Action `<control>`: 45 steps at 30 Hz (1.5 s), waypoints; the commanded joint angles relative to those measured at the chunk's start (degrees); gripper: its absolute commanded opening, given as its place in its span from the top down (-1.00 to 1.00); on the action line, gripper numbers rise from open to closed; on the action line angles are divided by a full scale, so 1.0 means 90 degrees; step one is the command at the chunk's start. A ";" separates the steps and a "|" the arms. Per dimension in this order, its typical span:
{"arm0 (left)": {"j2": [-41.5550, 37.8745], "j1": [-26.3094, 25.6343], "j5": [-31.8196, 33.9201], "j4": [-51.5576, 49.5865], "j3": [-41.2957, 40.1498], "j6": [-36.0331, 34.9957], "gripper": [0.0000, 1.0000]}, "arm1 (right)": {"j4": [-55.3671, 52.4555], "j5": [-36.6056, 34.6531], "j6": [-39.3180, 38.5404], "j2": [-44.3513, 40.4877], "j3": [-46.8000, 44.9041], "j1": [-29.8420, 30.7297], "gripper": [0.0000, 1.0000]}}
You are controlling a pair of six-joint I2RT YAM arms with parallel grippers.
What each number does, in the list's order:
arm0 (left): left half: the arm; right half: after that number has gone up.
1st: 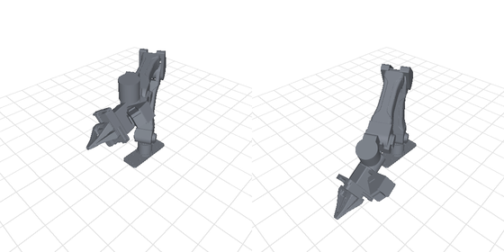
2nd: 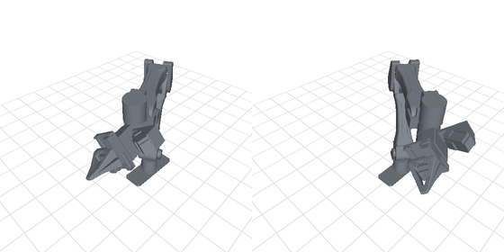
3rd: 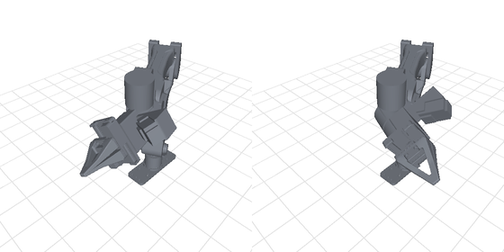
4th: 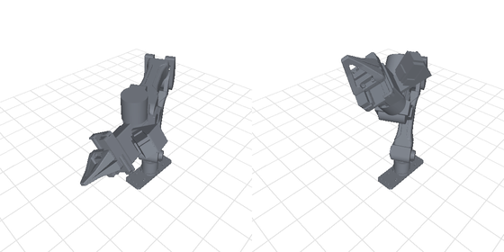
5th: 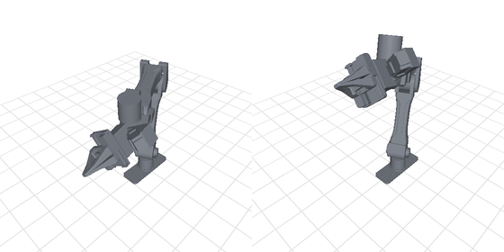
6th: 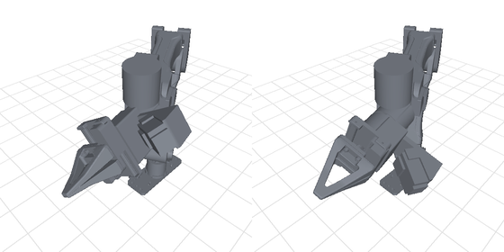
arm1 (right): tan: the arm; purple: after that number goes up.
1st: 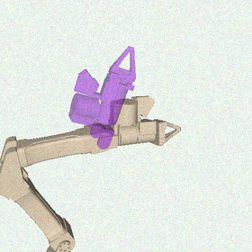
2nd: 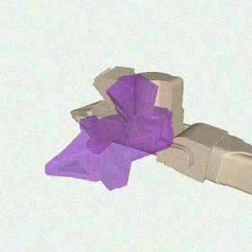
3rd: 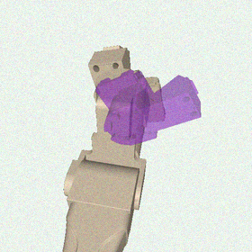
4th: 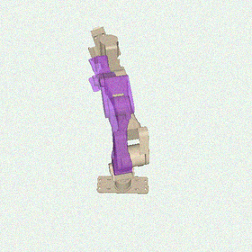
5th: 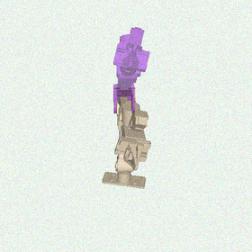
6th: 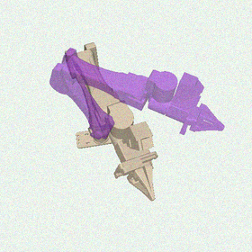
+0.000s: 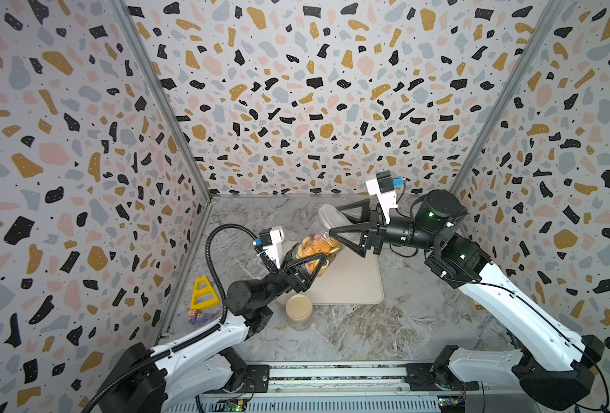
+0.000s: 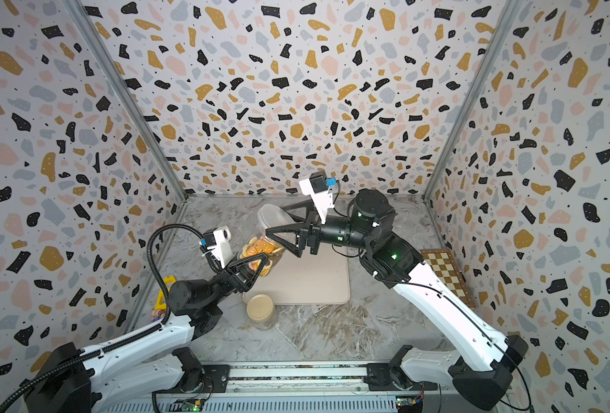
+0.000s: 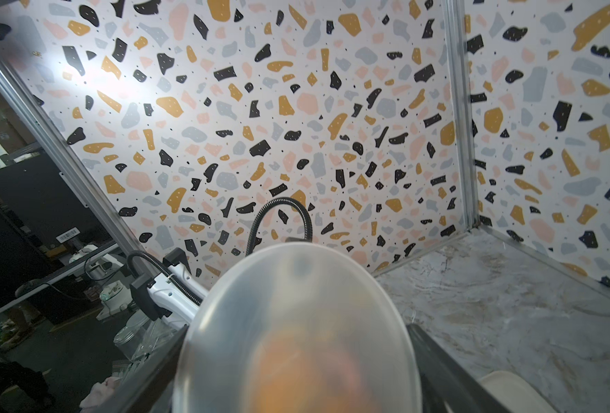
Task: Pour the cookies out of the jar
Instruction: Unscrew the lid from the jar, then place the lid at the center of the board.
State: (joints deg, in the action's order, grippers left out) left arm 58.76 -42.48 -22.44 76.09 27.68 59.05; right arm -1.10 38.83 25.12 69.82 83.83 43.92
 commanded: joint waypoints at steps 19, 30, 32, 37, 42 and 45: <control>-0.0658 -0.0002 -0.0332 -0.1000 0.0225 -0.1717 1.00 | -0.3133 -0.5055 0.0885 -0.0335 -0.1953 -0.2731 -0.78; -0.0556 -0.0004 -0.0456 -0.1014 0.0091 -0.1951 1.00 | -0.2522 -0.6064 0.1142 0.0868 -0.3597 -0.3554 -0.78; -0.0557 -0.0007 -0.0455 -0.1014 0.0036 -0.2004 1.00 | -0.2359 -0.6150 0.1168 0.1079 -0.3741 -0.3598 -0.78; -0.0569 -0.0006 -0.0454 -0.1004 -0.0075 -0.2105 1.00 | -0.2083 -0.6446 0.1242 0.1492 -0.3961 -0.3640 -0.80; -0.0571 -0.0007 -0.0460 -0.0994 -0.0131 -0.2141 1.00 | -0.1865 -0.6336 0.1251 0.1854 -0.4077 -0.3808 -0.84; -0.0579 -0.0005 -0.0464 -0.0995 -0.0165 -0.2156 1.00 | -0.1798 -0.6307 0.1261 0.2086 -0.4142 -0.3832 -0.89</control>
State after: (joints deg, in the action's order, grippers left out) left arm 54.43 -42.50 -26.09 61.71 26.26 41.06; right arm -18.35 -17.23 35.83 87.79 47.18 9.78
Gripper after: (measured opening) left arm 0.832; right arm 0.936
